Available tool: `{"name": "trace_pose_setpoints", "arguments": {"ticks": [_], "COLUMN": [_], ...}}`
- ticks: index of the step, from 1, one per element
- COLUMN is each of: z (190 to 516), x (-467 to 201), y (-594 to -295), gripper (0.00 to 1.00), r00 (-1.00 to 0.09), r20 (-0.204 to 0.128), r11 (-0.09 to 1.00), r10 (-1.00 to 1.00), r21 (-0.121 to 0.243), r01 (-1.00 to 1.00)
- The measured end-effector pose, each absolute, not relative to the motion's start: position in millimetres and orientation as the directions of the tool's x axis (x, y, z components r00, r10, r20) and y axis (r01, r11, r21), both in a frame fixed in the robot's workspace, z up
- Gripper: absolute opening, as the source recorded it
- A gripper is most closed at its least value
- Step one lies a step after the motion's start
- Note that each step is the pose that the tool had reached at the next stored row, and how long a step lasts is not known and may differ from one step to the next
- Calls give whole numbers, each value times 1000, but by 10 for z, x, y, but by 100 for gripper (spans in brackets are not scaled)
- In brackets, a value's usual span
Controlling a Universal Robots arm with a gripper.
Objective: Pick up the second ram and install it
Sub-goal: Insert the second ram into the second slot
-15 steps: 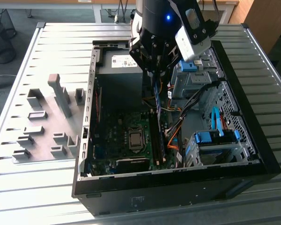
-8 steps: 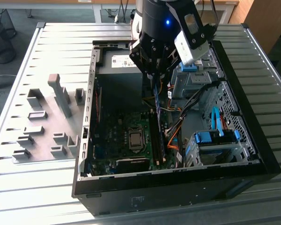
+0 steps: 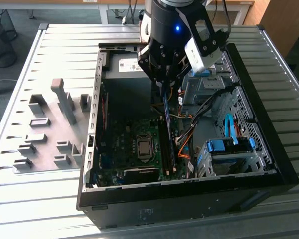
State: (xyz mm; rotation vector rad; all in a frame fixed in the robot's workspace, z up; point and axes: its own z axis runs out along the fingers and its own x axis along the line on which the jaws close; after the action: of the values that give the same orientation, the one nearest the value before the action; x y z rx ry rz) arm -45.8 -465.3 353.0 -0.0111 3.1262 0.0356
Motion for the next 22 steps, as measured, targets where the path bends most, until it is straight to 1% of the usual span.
{"name": "trace_pose_setpoints", "arguments": {"ticks": [15, 22], "z": [3503, 3416], "x": [-458, -456], "y": [-4653, -4653], "gripper": [14, 14], "r00": [-1000, -1000], "r20": [-15, -15], "r11": [1000, 1000], "r10": [-7, -7], "r21": [23, 23], "r01": [-7, -7]}}
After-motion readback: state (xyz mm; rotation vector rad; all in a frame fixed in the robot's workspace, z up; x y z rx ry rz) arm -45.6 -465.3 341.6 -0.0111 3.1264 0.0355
